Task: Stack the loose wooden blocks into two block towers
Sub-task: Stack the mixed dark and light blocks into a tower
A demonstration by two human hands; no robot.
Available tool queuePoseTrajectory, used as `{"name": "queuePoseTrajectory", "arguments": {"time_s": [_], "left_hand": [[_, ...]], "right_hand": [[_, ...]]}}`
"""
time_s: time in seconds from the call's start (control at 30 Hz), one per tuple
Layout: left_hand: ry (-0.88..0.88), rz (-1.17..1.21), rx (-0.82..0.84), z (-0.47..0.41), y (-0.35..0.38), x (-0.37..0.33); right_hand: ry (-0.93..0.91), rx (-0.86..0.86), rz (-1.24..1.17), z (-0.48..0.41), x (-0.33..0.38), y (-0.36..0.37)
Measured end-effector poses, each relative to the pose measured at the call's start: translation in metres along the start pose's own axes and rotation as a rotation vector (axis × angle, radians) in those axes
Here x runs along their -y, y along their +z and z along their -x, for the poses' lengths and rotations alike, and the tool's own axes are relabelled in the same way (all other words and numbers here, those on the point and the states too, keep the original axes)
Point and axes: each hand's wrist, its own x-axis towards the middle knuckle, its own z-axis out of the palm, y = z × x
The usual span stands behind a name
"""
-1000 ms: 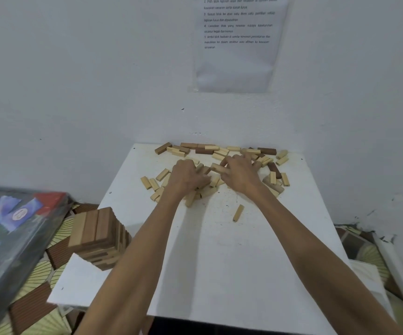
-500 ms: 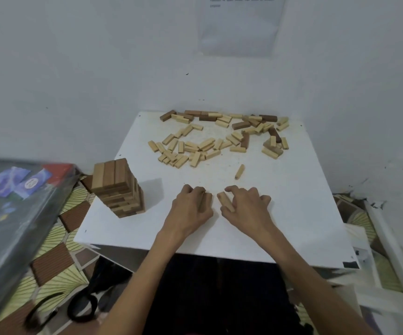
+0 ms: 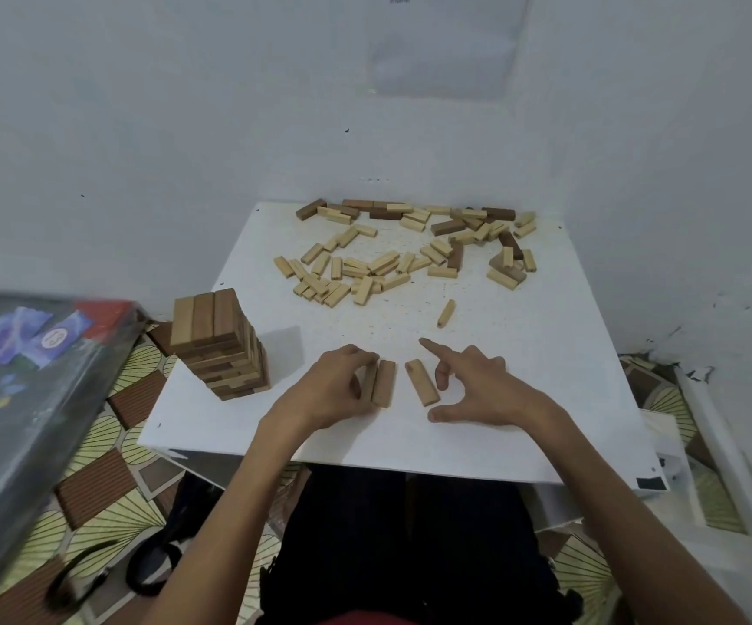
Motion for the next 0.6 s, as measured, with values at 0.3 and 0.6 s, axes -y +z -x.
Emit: {"name": "queuePoseTrajectory", "arguments": {"time_s": [0.3,0.6], "left_hand": [[-0.003,0.204,-0.103,0.004,0.004,0.011],[-0.020,0.146,-0.108,0.003,0.009,0.028]], "right_hand": [[-0.047,-0.034,-0.037,-0.019,0.002,0.005],[-0.045,0.000,-0.079,-0.019,0.003,0.013]]}}
